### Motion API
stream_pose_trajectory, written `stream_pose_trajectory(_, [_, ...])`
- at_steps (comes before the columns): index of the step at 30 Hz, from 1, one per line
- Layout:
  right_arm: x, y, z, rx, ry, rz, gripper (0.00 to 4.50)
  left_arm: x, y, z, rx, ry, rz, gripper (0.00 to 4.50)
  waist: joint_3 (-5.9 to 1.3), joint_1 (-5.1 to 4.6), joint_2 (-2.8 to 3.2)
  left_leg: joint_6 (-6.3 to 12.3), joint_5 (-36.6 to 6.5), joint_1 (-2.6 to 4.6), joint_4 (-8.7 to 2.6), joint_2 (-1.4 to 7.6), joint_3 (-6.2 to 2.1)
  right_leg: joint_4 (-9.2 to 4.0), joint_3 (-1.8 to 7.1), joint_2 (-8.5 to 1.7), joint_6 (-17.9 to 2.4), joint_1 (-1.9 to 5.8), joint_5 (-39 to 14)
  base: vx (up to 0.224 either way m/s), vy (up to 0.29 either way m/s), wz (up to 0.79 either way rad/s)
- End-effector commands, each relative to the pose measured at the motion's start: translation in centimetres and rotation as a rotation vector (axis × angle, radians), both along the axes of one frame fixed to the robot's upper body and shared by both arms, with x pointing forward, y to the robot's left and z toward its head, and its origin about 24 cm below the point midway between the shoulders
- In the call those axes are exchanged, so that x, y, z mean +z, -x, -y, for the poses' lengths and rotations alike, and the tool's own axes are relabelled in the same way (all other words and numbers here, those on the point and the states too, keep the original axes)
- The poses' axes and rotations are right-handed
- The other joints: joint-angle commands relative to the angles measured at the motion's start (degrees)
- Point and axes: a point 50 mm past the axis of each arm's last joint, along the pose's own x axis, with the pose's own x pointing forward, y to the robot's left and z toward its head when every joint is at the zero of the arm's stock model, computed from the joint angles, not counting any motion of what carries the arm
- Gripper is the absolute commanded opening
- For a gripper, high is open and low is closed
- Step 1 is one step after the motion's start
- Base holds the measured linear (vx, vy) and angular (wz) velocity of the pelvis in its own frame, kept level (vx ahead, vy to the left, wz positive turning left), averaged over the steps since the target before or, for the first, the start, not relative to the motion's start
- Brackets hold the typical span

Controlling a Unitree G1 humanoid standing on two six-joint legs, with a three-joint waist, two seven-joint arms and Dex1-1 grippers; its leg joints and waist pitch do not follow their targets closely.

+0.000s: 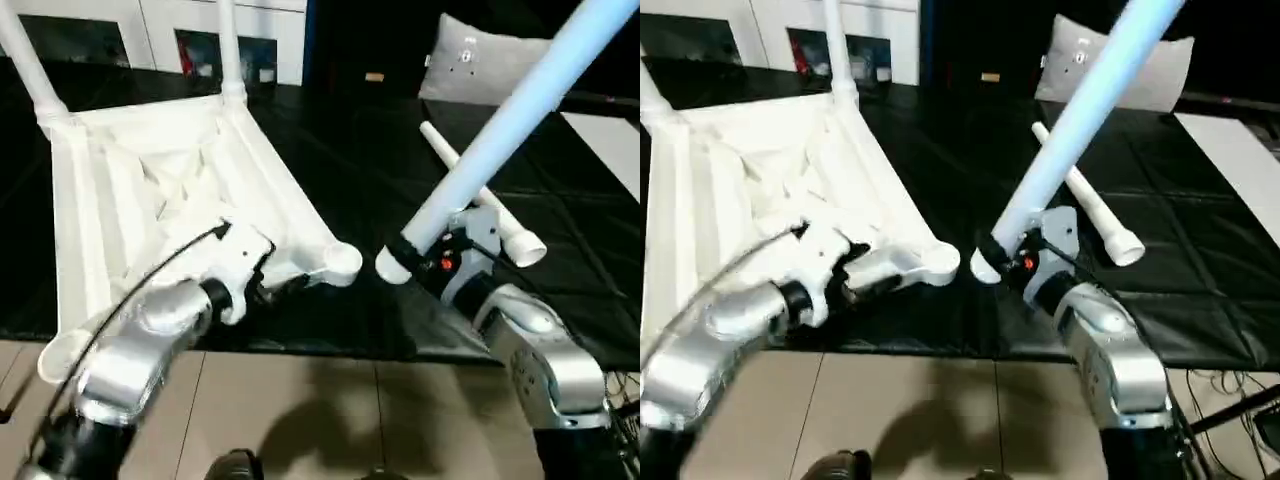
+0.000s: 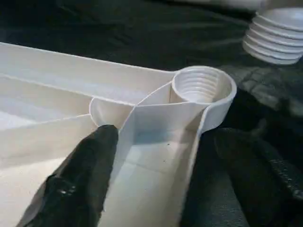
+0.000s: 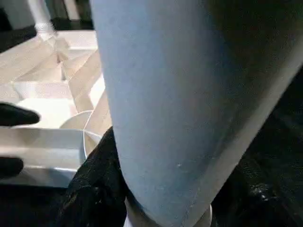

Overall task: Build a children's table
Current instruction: Move to table, then insert table leg to table base

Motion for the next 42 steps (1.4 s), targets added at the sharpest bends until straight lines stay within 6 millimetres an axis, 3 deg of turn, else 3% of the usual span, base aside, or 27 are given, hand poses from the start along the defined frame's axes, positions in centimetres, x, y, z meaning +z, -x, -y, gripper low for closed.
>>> stream_pose_trajectory(1, [-0.1, 0.0, 0.1, 0.014, 0.005, -0.007, 1.9, -0.3, 0.0, 0.2, -0.057, -0.022, -0.034, 3.46, -4.18, 0.17, 1.18, -1.17, -10.4, 2.42, -4.31, 3.83, -1.19, -3.7, 2.72, -4.06, -11.5, 1.46, 6.0, 0.0, 0.0, 0.0])
stream_pose_trajectory(4, [-0.1, 0.2, -0.1, 0.046, -0.007, -0.022, 1.9, -0.3, -0.2, 0.1, -0.104, -0.049, -0.078, 3.21, -4.26, 0.46, 1.34, 0.56, -8.0, 2.57, -4.02, 3.81, -0.89, -3.52, 2.71, -4.25, -12.7, 1.71, 9.4, 0.0, 0.0, 0.0])
stream_pose_trajectory(6, [-0.1, 0.2, 0.0, 0.046, 0.008, -0.017, 1.9, -0.2, -0.1, 0.3, -0.157, -0.064, -0.111, 3.06, -4.19, 0.47, 1.32, 0.48, -8.7, 2.7, -4.08, 3.89, -0.79, -3.59, 2.73, -4.21, -13.1, 1.71, 8.6, 0.0, 0.0, 0.0])
stream_pose_trajectory(7, [-0.2, 0.2, 0.0, 0.046, 0.01, -0.017, 1.9, -0.2, -0.1, 0.3, -0.16, -0.064, -0.113, 2.89, -4.1, 0.56, 1.54, 0.01, -9.9, 2.84, -4.2, 3.97, -0.76, -3.7, 2.74, -4.24, -13.3, 1.63, 7.1, 0.0, 0.0, 0.0])
stream_pose_trajectory(10, [-0.2, 0.1, 0.0, 0.048, 0.013, -0.018, 1.9, -0.2, -0.1, 0.4, -0.169, -0.068, -0.128, 2.66, -3.68, 0.58, 1.48, -1.75, -15.3, 2.97, -4.66, 4.12, -0.69, -4.25, 2.95, -4.48, -13.3, 1.55, -0.2, 0.0, 0.0, 0.0])
stream_pose_trajectory(14, [-0.1, 0.2, -0.1, 0.059, 0.022, -0.003, 1.9, -0.6, -0.6, -0.1, -0.115, -0.101, -0.151, 2.35, -3.53, 0.57, 1.39, -3.29, -17.8, 3.09, -4.82, 4.17, -0.48, -4.63, 3.27, -4.49, -12.1, 1.23, -4.9, 0.0, 0.0, 0.0])
stream_pose_trajectory(23, [-0.2, 0.2, -0.6, 0.082, 0.025, -0.013, 1.9, -1.1, -0.9, -0.5, -0.085, -0.142, -0.171, 1.66, -3.76, 0.76, 1.23, -1.87, -14.2, 2.97, -4.55, 4.15, -0.29, -4.31, 3.34, -4.41, -12.5, 1.31, -0.6, 0.0, 0.0, 0.0])
stream_pose_trajectory(32, [-0.3, 0.2, -0.6, 0.09, 0.033, -0.014, 1.9, -1.0, -0.7, -0.2, -0.141, -0.191, -0.177, 0.99, -3.51, 0.82, 1.16, -2.78, -17.4, 3.07, -4.8, 4.15, -0.3, -4.8, 3.6, -4.47, -11.7, 1.14, -6.8, 0.0, 0.0, 0.0])
stream_pose_trajectory(42, [-0.2, 0.0, -0.6, 0.096, 0.034, -0.008, 1.9, -0.4, -0.8, 0.2, -0.227, -0.244, -0.12, 0.21, -3.66, 1.05, 1.14, -2.23, -16.2, 3.22, -4.69, 4.13, -0.12, -4.81, 3.75, -4.37, -11.8, 1.04, -5.2, 0.0, 0.0, 0.0])
